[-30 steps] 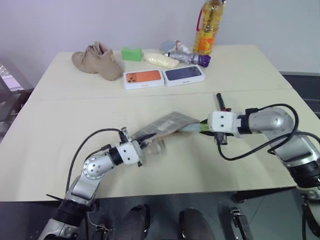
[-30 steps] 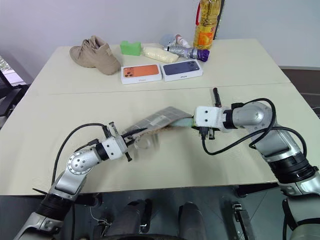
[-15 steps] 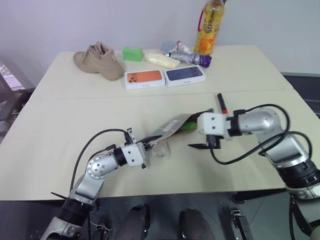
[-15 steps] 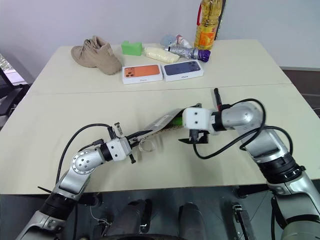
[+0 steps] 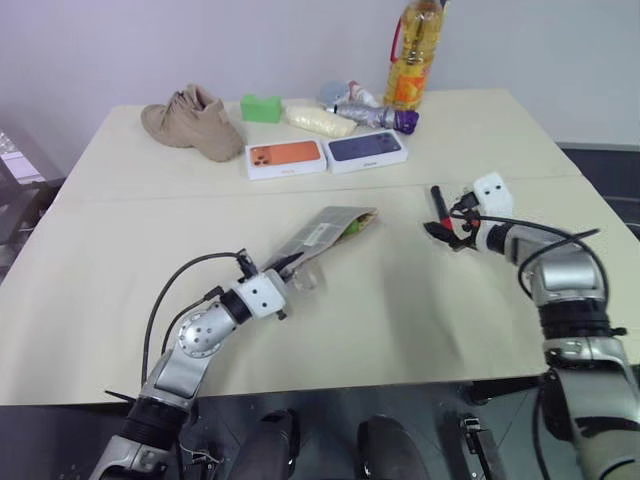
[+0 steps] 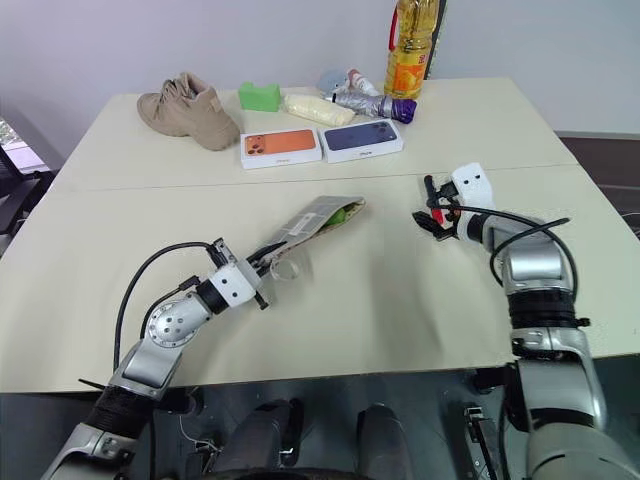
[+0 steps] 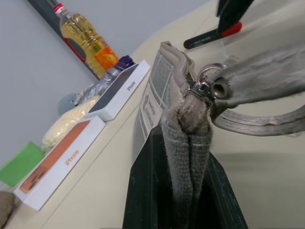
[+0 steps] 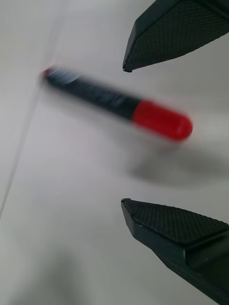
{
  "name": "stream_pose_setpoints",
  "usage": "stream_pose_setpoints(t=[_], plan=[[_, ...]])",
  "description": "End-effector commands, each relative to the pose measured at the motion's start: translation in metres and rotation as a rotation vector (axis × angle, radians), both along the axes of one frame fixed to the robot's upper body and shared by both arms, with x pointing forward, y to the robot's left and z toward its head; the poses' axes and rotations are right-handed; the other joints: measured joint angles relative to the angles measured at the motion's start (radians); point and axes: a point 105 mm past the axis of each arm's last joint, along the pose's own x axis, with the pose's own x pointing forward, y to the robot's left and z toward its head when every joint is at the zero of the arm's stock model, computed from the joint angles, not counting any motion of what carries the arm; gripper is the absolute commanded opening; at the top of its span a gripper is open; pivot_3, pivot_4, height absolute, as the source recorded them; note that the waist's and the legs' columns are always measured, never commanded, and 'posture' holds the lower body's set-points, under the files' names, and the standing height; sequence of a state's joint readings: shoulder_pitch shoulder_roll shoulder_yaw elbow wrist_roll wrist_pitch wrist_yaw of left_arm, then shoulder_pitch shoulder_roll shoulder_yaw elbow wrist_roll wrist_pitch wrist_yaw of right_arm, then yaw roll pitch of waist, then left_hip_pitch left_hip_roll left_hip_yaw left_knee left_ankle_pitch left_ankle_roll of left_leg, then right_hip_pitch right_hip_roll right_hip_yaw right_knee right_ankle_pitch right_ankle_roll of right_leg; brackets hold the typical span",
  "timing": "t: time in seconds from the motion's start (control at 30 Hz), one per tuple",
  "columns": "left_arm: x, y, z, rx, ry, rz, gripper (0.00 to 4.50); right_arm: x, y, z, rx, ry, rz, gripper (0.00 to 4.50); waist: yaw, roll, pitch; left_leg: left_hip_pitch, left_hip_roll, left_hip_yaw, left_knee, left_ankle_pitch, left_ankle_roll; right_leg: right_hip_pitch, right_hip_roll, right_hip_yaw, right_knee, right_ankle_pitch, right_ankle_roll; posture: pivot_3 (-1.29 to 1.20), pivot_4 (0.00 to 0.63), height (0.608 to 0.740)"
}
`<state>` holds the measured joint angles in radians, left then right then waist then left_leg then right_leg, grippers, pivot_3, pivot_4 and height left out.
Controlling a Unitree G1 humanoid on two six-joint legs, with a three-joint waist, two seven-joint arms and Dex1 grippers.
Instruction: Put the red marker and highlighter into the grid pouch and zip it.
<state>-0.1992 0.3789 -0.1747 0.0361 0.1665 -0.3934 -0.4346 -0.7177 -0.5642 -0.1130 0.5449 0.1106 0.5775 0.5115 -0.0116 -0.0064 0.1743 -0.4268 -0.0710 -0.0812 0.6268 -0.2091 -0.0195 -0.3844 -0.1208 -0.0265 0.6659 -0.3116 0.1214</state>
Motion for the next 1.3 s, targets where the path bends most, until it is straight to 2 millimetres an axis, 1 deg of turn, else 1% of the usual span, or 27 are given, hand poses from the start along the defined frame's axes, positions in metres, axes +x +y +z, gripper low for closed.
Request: stream_pose_setpoints(t=[0.03,0.13,0.17,0.2,0.23,0.3,0.33,0.37,0.43,0.47,0.53,0.63,0.73,0.9,1.17,1.3], plan=[[0.002,0.001,0.010,-0.025,-0.033,0.016,0.00,0.009,-0.009,0.009,0.076,-0.037,-0.112,4.41,0.000,0.000,0.000,0.000,0.000,0.000,0.000,0.000,0.000,0.000,0.000,0.000,0.000,0.000,0.000,0.00,0.150,0.739],[0.002,0.001,0.010,-0.027,-0.032,0.021,0.00,0.011,-0.010,0.004,0.102,-0.031,-0.130,3.60,0.001,0.000,0.000,0.000,0.000,0.000,0.001,-0.002,0.003,0.001,0.000,0.000,0.000,0.000,0.000,0.00,0.150,0.739],[0.002,0.002,0.010,-0.029,-0.031,0.023,0.00,0.011,-0.009,0.004,0.108,-0.033,-0.133,3.15,0.001,0.000,0.000,0.000,0.000,0.000,0.001,-0.002,0.004,0.001,0.000,0.000,0.000,0.000,0.000,0.00,0.150,0.739],[0.002,0.002,0.011,-0.032,-0.031,0.026,0.00,0.012,-0.009,0.004,0.112,-0.036,-0.133,2.51,0.000,0.000,0.000,0.000,0.000,0.000,0.001,-0.002,0.004,0.001,0.000,0.000,0.000,0.000,0.000,0.00,0.150,0.739],[0.003,0.003,0.011,-0.037,-0.029,0.030,0.00,0.012,-0.007,0.006,0.114,-0.046,-0.126,2.09,-0.001,0.000,0.000,0.000,0.000,0.000,0.001,-0.002,0.004,0.001,0.000,0.000,0.000,0.000,0.000,0.00,0.150,0.739],[0.003,0.004,0.012,-0.050,-0.026,0.037,0.00,0.012,-0.004,0.010,0.113,-0.067,-0.104,1.05,-0.002,0.000,0.000,0.000,0.000,0.000,0.001,-0.002,0.004,0.001,0.000,0.000,0.000,0.000,0.000,0.00,0.150,0.739],[0.004,0.005,0.012,-0.056,-0.024,0.040,0.00,0.012,-0.003,0.012,0.110,-0.075,-0.096,0.59,-0.002,0.000,0.000,0.000,0.000,0.000,0.001,-0.002,0.004,0.000,0.000,0.000,0.000,0.000,0.000,0.00,0.150,0.739],[0.004,0.005,0.013,-0.060,-0.023,0.043,0.00,0.012,-0.001,0.017,0.067,-0.102,-0.065,0.34,-0.002,0.000,0.000,0.000,0.000,0.000,0.001,-0.002,0.004,0.000,0.000,0.000,0.000,0.000,0.000,0.00,0.150,0.739],[0.004,0.007,0.013,-0.062,-0.022,0.044,0.00,0.008,0.005,0.030,-0.060,-0.161,0.029,0.35,-0.002,0.000,0.000,0.000,0.000,0.000,0.000,-0.002,0.004,0.000,0.000,0.000,0.000,0.000,0.000,0.00,0.150,0.739],[0.005,0.008,0.013,-0.062,-0.022,0.046,0.00,0.004,0.013,0.039,-0.142,-0.199,0.111,0.35,-0.002,0.000,0.000,0.000,0.000,0.000,0.000,-0.002,0.004,0.000,0.000,0.000,0.000,0.000,0.000,0.00,0.150,0.739],[0.005,0.009,0.014,-0.063,-0.023,0.047,0.00,-0.006,0.026,0.050,-0.258,-0.250,0.251,0.35,-0.001,0.001,0.000,-0.001,0.000,0.001,0.001,-0.002,0.004,-0.001,0.000,0.000,0.000,0.000,0.000,0.00,0.150,0.739],[0.006,0.010,0.017,-0.069,-0.027,0.041,0.00,-0.040,0.054,0.070,-0.375,-0.320,0.562,0.35,0.001,0.001,0.000,-0.001,0.000,0.000,0.001,-0.003,0.005,-0.001,0.000,0.000,0.000,0.000,0.000,0.00,0.150,0.739],[0.006,0.009,0.018,-0.072,-0.030,0.030,0.00,-0.062,0.068,0.078,-0.401,-0.307,0.712,0.35,-0.002,0.001,0.000,-0.001,0.000,0.000,0.001,-0.003,0.005,0.000,0.000,0.000,0.000,0.000,0.000,0.00,0.150,0.739],[0.005,0.006,0.018,-0.069,-0.030,0.012,0.00,-0.075,0.077,0.076,-0.454,-0.263,0.800,0.35,0.002,0.001,0.000,0.000,0.000,0.000,0.002,-0.003,0.005,0.001,0.000,0.000,0.000,0.000,0.000,0.00,0.150,0.739],[-0.002,0.000,0.020,-0.076,-0.035,-0.027,0.00,-0.070,0.082,0.071,-0.489,-0.242,0.817,0.35,0.002,0.000,0.000,0.000,0.000,0.000,0.002,-0.003,0.005,0.001,0.000,0.000,0.000,0.000,0.000,0.00,0.150,0.739],[-0.006,-0.003,0.018,-0.064,-0.028,-0.048,0.00,-0.069,0.088,0.072,-0.496,-0.253,0.835,0.35,0.002,0.000,0.000,0.000,0.000,0.000,0.002,-0.003,0.005,0.001,0.000,0.000,0.000,0.000,0.000,0.00,0.150,0.739]])
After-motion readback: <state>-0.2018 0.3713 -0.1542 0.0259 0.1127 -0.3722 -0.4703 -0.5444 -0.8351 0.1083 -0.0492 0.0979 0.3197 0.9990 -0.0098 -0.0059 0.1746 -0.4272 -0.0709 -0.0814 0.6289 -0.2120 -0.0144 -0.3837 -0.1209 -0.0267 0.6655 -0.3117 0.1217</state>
